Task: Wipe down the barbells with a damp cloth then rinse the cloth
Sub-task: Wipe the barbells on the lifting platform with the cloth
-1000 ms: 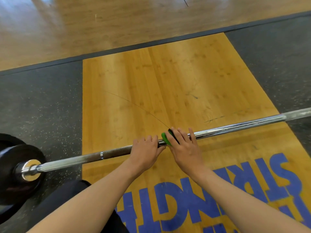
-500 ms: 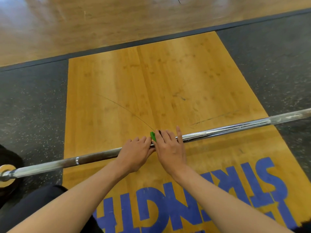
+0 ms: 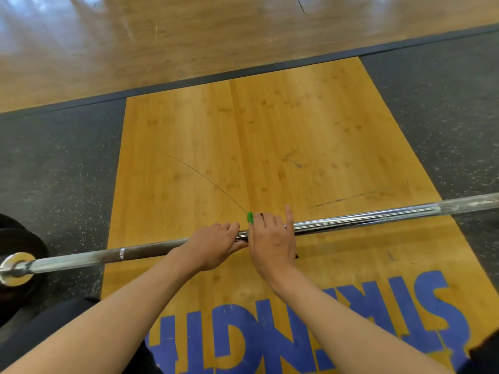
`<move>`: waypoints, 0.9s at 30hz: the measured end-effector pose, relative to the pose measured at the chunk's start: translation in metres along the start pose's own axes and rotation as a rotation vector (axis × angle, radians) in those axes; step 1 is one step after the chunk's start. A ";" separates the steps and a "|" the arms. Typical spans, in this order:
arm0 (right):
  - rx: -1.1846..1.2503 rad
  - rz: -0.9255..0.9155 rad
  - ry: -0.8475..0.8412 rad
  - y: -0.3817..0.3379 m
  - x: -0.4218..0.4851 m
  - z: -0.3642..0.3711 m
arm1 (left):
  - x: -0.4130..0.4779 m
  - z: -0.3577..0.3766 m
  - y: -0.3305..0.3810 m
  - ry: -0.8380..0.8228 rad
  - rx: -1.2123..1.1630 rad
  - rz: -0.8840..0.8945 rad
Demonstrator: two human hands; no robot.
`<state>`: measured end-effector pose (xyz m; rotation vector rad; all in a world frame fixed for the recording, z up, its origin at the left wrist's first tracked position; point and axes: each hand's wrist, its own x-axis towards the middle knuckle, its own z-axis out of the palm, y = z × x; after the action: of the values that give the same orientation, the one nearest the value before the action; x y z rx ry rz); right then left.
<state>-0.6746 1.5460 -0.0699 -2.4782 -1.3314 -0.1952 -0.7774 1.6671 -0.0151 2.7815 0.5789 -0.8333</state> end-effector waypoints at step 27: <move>-0.098 -0.087 0.056 0.111 -0.015 -0.027 | 0.015 -0.009 0.048 0.213 -0.095 0.030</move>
<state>-0.5900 1.4677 -0.0722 -2.4763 -1.4394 -0.3560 -0.7420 1.6307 -0.0136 2.8015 0.5922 -0.4930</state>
